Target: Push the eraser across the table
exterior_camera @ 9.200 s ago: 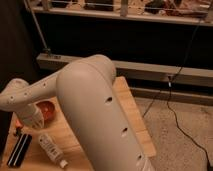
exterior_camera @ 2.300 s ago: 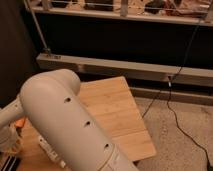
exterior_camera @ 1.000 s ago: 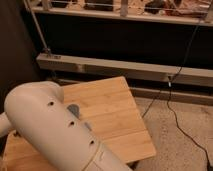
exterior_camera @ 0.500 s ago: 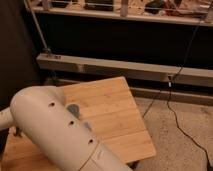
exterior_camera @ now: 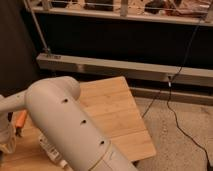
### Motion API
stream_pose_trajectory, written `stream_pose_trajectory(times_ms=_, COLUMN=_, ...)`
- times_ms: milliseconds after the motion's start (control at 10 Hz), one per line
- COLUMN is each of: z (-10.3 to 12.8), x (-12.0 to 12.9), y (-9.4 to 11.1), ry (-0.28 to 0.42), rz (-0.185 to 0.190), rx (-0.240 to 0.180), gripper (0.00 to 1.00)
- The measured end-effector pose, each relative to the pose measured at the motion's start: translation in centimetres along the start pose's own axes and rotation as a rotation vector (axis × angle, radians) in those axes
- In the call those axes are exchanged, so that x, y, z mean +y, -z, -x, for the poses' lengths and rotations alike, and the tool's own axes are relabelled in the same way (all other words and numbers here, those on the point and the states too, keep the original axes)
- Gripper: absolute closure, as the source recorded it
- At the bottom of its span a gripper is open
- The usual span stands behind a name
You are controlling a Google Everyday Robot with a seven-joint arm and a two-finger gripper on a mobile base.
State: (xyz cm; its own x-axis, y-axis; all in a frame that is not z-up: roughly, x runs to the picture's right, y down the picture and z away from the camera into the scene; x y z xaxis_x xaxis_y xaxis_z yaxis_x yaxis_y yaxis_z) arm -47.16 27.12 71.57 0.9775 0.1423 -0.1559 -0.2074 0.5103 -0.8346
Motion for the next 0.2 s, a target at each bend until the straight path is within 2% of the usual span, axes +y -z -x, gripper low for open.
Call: stream_pose_trajectory(times_ms=200, z=-0.75, x=-0.95, y=0.86, ry=-0.026, rz=-0.047, rx=-0.019, gripper=0.85)
